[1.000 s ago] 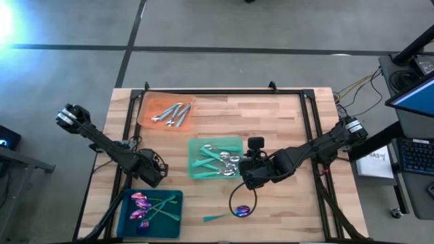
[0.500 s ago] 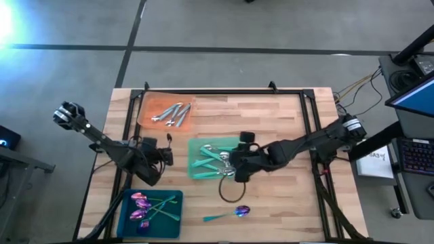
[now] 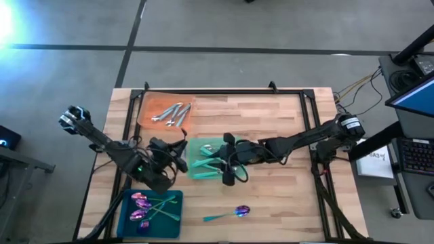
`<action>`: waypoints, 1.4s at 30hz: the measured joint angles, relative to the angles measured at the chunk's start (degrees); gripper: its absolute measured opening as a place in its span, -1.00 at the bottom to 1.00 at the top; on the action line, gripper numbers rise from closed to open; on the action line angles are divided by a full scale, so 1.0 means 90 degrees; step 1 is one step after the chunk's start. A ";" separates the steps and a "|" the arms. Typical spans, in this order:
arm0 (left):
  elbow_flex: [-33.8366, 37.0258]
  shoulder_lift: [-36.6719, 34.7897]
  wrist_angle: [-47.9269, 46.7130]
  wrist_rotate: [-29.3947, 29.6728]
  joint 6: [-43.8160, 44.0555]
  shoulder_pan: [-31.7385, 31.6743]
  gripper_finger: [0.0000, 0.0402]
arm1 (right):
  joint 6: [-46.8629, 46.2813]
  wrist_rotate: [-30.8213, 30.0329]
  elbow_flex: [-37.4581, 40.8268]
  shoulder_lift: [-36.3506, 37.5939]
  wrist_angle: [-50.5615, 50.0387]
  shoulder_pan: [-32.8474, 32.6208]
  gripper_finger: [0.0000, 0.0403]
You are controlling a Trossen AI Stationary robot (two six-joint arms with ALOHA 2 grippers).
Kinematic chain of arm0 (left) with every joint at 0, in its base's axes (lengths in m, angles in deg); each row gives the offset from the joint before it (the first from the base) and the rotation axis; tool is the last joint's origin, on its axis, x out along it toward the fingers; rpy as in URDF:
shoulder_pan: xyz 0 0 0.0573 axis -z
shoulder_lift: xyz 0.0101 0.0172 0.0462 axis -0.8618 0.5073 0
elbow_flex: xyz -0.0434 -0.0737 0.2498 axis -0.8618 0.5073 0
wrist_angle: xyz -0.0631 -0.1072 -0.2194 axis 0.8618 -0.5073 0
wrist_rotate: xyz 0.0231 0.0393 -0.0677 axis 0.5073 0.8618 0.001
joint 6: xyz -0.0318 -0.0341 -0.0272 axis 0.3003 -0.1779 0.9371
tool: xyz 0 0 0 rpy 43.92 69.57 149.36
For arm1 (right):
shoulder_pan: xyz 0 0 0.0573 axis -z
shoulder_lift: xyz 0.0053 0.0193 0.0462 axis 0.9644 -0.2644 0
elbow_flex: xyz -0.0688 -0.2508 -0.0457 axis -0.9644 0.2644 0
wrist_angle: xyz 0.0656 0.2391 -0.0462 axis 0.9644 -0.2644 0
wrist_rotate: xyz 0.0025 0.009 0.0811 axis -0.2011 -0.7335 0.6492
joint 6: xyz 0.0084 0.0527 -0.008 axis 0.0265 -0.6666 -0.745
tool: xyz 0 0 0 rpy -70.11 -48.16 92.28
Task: Sort silverware by color (type)
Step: Put the blue spoon into the orange bin
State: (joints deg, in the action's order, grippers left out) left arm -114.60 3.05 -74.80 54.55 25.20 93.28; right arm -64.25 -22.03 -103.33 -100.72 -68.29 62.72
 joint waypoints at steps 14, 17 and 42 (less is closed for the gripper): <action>-0.1419 0.2023 0.0856 0.1664 0.0058 0.0036 -0.95 | -0.0092 -0.0347 0.0002 -0.0005 0.0139 0.0233 -0.10; -0.1928 0.2371 0.0709 0.1674 -0.0214 -0.0035 -0.95 | -0.0112 -0.0355 0.0016 -0.0007 0.0125 0.0257 -0.10; -0.2650 0.2912 -0.0128 0.1670 0.0920 -0.0272 -0.95 | -0.0089 -0.0345 0.0068 -0.0012 0.0318 0.0270 -0.46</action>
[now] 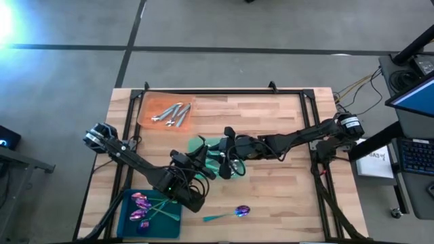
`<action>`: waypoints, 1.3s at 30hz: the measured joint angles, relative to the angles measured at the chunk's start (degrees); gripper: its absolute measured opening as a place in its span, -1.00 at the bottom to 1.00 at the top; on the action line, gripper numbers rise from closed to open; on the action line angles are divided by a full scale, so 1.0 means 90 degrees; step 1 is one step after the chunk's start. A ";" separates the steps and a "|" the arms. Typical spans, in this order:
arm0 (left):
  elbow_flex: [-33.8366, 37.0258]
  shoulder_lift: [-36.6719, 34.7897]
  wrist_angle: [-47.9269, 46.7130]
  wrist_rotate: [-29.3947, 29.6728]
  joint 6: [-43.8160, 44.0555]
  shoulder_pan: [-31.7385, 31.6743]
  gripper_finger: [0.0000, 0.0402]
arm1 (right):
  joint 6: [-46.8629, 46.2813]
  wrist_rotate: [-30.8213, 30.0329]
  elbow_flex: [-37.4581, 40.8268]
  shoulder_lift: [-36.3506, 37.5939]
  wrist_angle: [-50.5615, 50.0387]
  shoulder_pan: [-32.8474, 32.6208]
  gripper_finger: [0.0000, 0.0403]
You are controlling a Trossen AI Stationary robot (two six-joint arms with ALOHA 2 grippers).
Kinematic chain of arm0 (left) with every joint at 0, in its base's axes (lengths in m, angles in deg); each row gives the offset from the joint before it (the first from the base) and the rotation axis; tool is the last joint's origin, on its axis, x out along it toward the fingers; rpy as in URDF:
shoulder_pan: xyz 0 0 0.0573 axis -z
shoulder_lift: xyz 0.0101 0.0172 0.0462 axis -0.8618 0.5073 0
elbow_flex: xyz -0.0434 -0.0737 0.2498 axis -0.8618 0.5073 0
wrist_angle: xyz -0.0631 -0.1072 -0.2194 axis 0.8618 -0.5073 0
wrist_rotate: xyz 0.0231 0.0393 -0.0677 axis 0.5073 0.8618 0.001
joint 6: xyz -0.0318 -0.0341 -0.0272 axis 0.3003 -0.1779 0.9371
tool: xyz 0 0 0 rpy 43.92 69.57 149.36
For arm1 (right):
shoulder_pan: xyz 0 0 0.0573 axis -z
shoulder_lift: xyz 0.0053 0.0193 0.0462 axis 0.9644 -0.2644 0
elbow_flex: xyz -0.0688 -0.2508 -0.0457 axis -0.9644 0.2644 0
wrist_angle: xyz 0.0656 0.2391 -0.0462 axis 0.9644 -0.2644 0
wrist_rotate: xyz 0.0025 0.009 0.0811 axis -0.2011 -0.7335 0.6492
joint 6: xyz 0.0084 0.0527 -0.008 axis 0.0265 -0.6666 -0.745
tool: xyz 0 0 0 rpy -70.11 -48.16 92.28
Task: Sort silverware by color (type)
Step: Put the blue spoon into the orange bin
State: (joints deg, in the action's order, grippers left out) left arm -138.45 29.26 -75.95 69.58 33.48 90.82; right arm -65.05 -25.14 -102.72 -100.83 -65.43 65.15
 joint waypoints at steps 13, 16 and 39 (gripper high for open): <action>0.0007 0.0002 0.0062 0.0007 -0.0007 -0.0076 -0.95 | 0.0260 -0.0026 0.0005 0.0000 -0.0038 0.0045 -0.87; 0.0010 0.0002 0.0067 0.0009 -0.0020 -0.0087 -0.95 | 0.0252 -0.0002 0.0005 0.0000 -0.0037 0.0075 -0.87; 0.0010 -0.0082 0.0090 -0.0653 -0.1456 -0.0082 -0.34 | 0.0296 -0.0017 0.0004 0.0000 -0.0040 0.0492 -0.87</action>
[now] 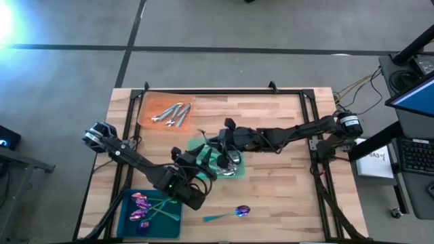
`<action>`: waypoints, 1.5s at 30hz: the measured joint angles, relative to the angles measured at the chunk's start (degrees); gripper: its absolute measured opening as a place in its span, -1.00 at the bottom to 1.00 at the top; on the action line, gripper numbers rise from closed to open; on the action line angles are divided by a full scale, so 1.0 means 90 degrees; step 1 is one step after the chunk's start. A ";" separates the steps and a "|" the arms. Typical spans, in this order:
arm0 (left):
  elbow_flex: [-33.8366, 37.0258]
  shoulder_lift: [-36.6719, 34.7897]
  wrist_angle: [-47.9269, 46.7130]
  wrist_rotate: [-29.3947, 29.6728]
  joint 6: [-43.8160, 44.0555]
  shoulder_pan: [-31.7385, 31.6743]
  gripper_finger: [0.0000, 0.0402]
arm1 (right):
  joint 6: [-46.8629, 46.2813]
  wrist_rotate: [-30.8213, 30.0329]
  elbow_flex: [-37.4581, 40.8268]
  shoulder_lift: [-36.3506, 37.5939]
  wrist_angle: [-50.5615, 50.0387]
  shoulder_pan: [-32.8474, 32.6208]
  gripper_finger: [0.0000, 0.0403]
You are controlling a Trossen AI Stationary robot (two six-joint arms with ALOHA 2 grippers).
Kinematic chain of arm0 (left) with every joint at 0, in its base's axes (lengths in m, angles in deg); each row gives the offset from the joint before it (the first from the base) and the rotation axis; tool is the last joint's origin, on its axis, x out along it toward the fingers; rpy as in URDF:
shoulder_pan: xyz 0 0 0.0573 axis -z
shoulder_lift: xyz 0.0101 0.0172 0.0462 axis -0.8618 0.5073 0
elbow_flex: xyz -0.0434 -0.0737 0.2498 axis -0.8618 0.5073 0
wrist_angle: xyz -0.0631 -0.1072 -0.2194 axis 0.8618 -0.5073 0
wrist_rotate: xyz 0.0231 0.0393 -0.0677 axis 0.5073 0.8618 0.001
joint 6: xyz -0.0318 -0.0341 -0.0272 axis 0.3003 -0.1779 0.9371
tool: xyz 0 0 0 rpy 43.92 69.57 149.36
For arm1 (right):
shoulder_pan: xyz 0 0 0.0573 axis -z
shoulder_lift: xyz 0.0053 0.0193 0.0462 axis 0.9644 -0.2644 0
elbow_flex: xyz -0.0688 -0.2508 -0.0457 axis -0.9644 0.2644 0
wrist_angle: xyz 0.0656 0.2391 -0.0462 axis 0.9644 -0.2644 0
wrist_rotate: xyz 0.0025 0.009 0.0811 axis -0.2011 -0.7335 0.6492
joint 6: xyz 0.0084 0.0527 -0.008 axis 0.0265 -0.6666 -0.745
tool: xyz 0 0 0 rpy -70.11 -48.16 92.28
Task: Sort silverware by color (type)
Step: Put the blue spoon into the orange bin
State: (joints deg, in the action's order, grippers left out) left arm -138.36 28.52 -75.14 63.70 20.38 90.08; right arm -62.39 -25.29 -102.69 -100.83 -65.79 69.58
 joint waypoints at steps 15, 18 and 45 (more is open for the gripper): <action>-0.0002 -0.0140 -0.1547 -0.0867 0.0428 -0.0062 -0.31 | 0.0041 0.0337 -0.0006 0.0000 -0.0249 0.0615 -0.87; -0.0002 -0.0264 -0.2894 -0.1019 0.1509 -0.0150 -0.31 | 0.0100 0.0381 -0.0006 0.0000 -0.0277 0.0768 -0.87; 0.0219 -0.0945 -0.5888 -0.1417 0.4236 -0.0503 -0.31 | 0.0382 0.1912 -0.1460 -0.1777 0.0219 0.2461 -0.87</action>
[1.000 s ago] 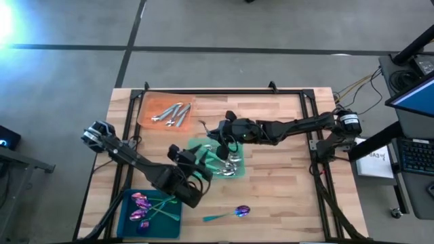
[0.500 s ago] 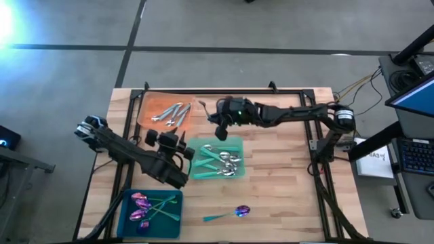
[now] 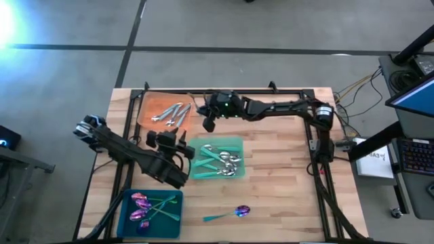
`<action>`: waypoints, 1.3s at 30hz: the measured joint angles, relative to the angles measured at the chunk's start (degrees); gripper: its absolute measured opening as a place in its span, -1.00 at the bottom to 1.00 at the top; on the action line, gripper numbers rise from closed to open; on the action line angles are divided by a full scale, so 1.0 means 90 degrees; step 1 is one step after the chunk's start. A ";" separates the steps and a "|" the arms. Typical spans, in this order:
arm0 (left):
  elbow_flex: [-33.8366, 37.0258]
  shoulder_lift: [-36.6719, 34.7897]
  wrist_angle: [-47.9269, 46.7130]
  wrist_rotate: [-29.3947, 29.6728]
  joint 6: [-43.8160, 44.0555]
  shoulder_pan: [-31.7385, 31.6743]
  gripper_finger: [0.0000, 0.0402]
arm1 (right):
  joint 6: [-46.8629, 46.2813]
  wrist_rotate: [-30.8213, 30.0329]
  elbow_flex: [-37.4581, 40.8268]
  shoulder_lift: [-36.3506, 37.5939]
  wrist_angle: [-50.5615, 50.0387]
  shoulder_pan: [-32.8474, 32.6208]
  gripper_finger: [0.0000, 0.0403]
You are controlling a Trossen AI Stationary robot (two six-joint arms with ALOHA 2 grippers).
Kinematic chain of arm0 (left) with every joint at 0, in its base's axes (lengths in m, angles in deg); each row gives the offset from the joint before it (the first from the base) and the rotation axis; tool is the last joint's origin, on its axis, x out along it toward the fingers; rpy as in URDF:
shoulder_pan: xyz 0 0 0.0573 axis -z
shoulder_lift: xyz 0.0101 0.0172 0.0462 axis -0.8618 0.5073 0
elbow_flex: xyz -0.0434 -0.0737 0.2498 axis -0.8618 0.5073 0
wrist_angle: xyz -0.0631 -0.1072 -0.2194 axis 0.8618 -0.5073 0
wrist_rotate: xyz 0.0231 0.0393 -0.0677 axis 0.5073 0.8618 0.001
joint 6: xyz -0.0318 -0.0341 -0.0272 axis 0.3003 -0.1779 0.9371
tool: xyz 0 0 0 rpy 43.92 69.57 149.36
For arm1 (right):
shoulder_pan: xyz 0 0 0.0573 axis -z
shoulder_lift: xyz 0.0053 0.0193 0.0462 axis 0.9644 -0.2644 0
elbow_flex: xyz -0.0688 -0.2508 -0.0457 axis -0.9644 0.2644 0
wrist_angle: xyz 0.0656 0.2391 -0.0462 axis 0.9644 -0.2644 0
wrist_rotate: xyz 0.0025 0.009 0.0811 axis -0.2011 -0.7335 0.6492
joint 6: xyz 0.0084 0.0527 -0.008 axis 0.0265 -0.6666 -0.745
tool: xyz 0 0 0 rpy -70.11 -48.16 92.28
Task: Sort silverware by color (type)
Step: Put the blue spoon into the orange bin
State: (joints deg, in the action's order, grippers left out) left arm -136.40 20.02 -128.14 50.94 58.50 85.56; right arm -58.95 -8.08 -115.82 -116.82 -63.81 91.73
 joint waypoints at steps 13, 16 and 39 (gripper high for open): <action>-0.0002 0.0086 -0.0034 0.0012 0.0128 0.0012 -0.31 | -0.0099 0.0160 -0.1437 -0.1499 0.0590 0.0055 -0.87; -0.0002 0.0082 -0.0097 0.0009 0.0127 0.0015 -0.31 | -0.0224 0.0160 -0.1728 -0.1833 0.0773 0.0068 -0.87; 0.0005 0.0072 -0.0582 -0.0049 0.0120 0.0032 -0.31 | -0.0768 0.0157 -0.2153 -0.2490 0.0821 0.0247 -0.34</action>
State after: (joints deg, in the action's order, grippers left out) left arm -136.35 20.67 -133.38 50.51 59.59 85.84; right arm -65.87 -6.67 -135.20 -139.23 -56.43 93.96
